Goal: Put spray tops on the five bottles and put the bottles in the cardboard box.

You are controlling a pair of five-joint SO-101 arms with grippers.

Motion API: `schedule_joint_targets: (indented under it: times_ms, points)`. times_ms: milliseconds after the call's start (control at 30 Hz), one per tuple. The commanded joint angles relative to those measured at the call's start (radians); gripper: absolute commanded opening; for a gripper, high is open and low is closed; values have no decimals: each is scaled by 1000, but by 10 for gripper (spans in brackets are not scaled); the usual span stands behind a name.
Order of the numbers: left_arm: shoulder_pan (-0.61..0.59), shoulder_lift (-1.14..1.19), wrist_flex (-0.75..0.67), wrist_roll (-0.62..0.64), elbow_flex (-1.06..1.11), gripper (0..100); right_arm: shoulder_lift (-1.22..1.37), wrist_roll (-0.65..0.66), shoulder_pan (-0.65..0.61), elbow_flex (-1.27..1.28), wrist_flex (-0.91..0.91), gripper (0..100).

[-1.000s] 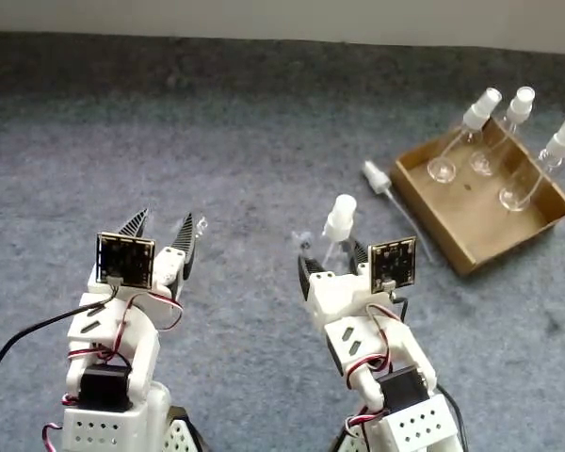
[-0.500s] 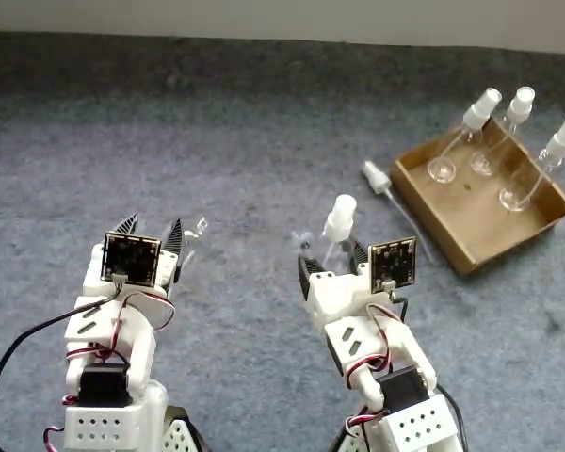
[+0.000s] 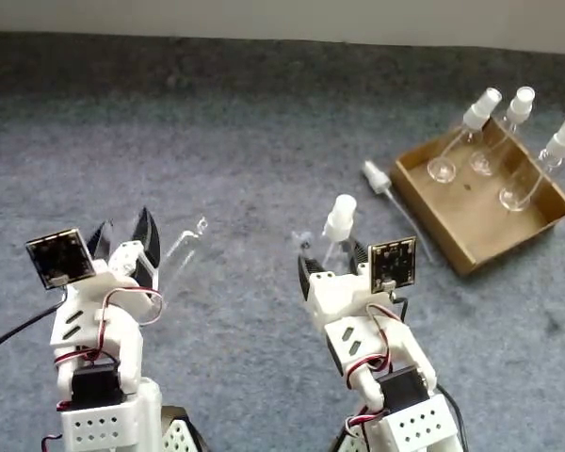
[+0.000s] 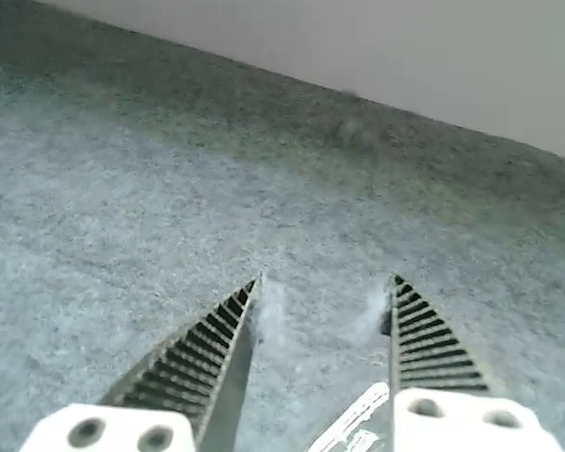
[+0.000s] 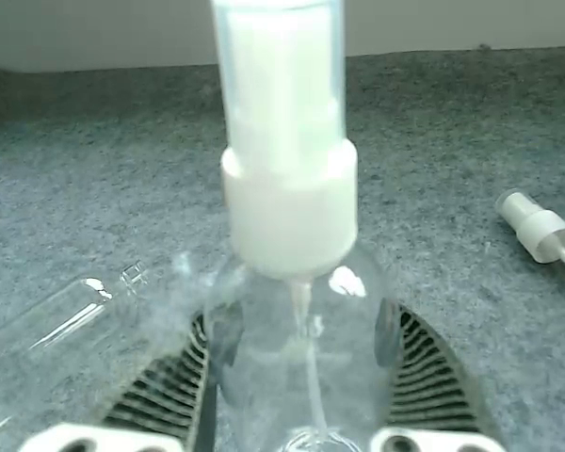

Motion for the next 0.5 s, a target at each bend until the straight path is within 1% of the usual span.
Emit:
schedule_joint_targets:
  times_ms: [0,67,167,233,300,400,467]
  points:
    - [12,-10,-18,46,-18,168,-12,6,-2,125,1,135]
    - [44,-10,-18,-32,-18,168,-12,6,-2,125,1,135]
    - [120,-10,-17,-238,-10,168,-12,6,-2,125,1,135]
    - [170,-10,-14,-341,-8,168,-12,6,-2,125,1,135]
    - [213,-7,18,-385,-1,168,-12,6,-2,125,1,135]
    - [251,-7,100,-384,7,167,-12,6,-2,125,1,135]
    - [252,-7,110,-384,8,159,-12,6,-2,125,1,135]
